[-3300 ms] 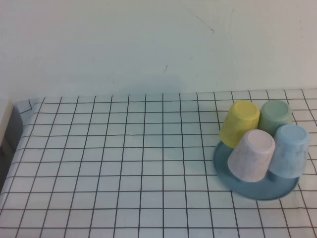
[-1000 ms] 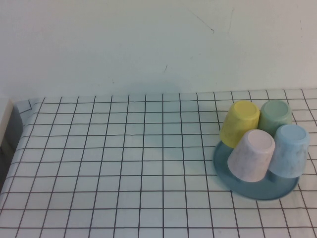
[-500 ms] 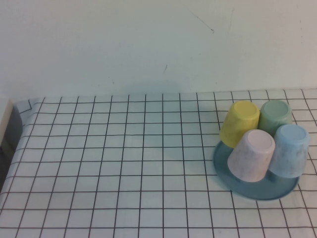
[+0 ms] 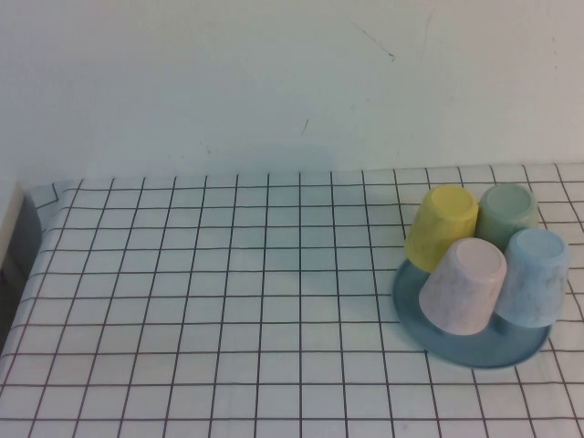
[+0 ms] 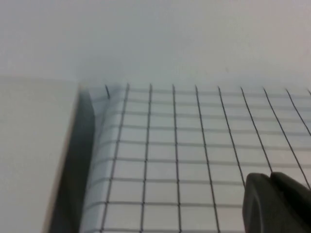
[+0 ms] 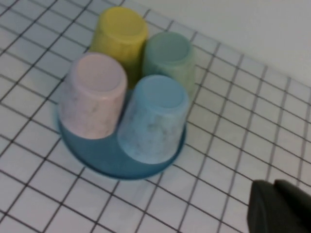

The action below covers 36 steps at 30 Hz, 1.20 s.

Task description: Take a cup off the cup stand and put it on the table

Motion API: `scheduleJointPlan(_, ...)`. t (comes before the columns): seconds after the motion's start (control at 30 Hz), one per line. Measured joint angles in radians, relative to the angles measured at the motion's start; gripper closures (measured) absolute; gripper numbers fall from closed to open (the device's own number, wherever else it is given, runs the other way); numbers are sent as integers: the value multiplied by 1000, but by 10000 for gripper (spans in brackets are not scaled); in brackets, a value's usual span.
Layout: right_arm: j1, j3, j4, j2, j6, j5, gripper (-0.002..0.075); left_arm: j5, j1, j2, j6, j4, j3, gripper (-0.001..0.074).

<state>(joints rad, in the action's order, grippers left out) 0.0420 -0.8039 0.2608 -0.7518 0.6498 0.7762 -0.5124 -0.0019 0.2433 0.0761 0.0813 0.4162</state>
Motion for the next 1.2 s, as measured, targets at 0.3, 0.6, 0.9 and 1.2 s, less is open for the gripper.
scheduleJointPlan(0.3, 0, -211, 98, -388, 145, 77, 726, -144, 0, 133, -505, 437, 3, 738)
scheduleJointPlan(0.6, -41, -394, 136, -719, 199, 168, 300, -158, 0, 149, -668, 506, 4, 738)
scheduleJointPlan(0.9, -51, -511, 172, -928, 241, 195, 67, -158, 0, 149, -686, 509, 4, 738)
scheduleJointPlan(1.2, -53, -522, 257, -1023, 364, 227, 62, -158, 0, 149, -687, 509, 4, 738)
